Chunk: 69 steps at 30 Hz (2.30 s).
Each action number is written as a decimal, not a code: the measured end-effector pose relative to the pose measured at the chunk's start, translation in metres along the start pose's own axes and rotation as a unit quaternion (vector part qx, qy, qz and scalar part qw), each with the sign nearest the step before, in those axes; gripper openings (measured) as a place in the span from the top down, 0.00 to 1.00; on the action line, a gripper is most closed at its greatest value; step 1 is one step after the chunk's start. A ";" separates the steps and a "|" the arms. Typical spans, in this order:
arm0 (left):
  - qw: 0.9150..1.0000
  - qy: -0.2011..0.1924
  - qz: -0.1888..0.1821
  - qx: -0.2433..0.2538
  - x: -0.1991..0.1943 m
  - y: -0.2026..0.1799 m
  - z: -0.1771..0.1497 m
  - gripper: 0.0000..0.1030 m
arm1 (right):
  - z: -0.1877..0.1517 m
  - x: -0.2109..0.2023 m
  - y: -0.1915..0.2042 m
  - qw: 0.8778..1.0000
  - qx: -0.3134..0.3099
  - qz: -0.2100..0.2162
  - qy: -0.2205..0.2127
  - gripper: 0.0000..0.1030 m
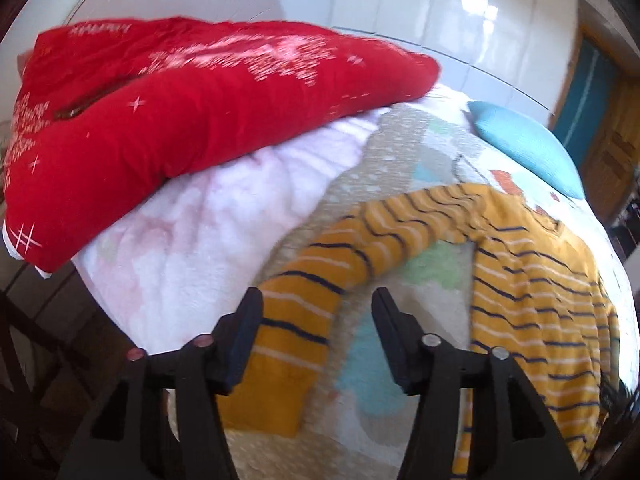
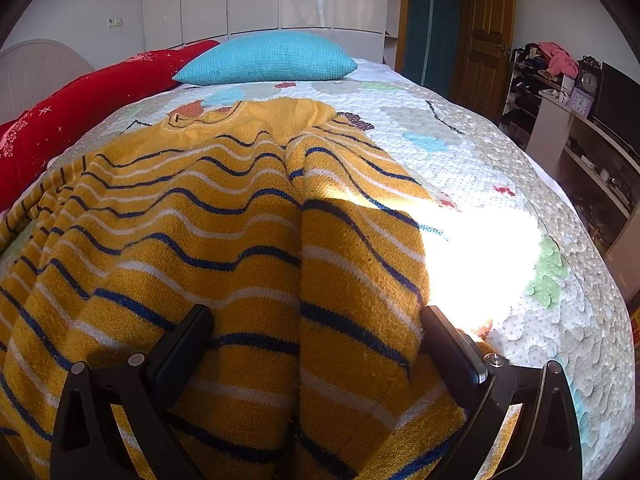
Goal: Fold small clothes
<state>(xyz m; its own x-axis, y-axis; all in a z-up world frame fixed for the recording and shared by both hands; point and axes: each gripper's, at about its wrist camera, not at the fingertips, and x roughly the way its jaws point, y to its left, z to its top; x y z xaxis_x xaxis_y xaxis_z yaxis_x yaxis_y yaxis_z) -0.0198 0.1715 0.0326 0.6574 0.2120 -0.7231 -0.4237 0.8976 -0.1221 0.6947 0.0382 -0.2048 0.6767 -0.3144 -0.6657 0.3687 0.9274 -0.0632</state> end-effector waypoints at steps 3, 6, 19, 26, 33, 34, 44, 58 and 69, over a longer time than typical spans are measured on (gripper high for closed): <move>0.999 -0.012 -0.023 0.038 -0.012 -0.034 -0.008 0.33 | -0.001 0.000 0.000 1.000 -0.002 -0.003 -0.001 0.00; 0.995 -0.014 -0.046 0.088 -0.015 -0.076 -0.018 0.32 | -0.001 0.000 0.003 1.000 -0.006 -0.012 -0.002 0.00; 0.975 0.019 -0.068 0.209 -0.009 -0.166 -0.059 0.31 | -0.003 -0.001 0.007 0.999 -0.016 -0.031 -0.001 0.00; 0.971 0.024 -0.066 0.227 -0.010 -0.181 -0.063 0.31 | -0.002 -0.001 0.007 0.999 -0.015 -0.031 -0.001 0.00; 0.970 0.023 -0.068 0.232 -0.012 -0.187 -0.067 0.31 | -0.002 -0.005 0.004 1.000 -0.010 -0.011 0.000 0.02; 0.970 0.023 -0.068 0.231 -0.013 -0.186 -0.067 0.31 | -0.002 -0.012 -0.003 1.000 0.001 0.019 -0.004 0.04; 0.974 0.029 -0.082 0.208 -0.010 -0.172 -0.062 0.27 | 0.010 -0.050 -0.104 0.990 0.092 0.099 -0.028 0.16; 0.972 0.041 -0.090 0.211 -0.006 -0.168 -0.066 0.25 | 0.015 -0.002 -0.102 0.981 0.125 0.150 0.019 0.25; 0.974 0.033 -0.082 0.206 -0.008 -0.164 -0.061 0.25 | 0.101 0.007 -0.141 0.991 0.123 0.044 0.008 0.90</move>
<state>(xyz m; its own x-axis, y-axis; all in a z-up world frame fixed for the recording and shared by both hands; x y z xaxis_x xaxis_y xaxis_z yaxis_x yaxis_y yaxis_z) 0.0068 -0.0006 0.0168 0.6472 0.0400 -0.7613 -0.0209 0.9992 0.0348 0.7118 -0.1156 -0.1254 0.7035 -0.2291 -0.6728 0.4546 0.8727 0.1782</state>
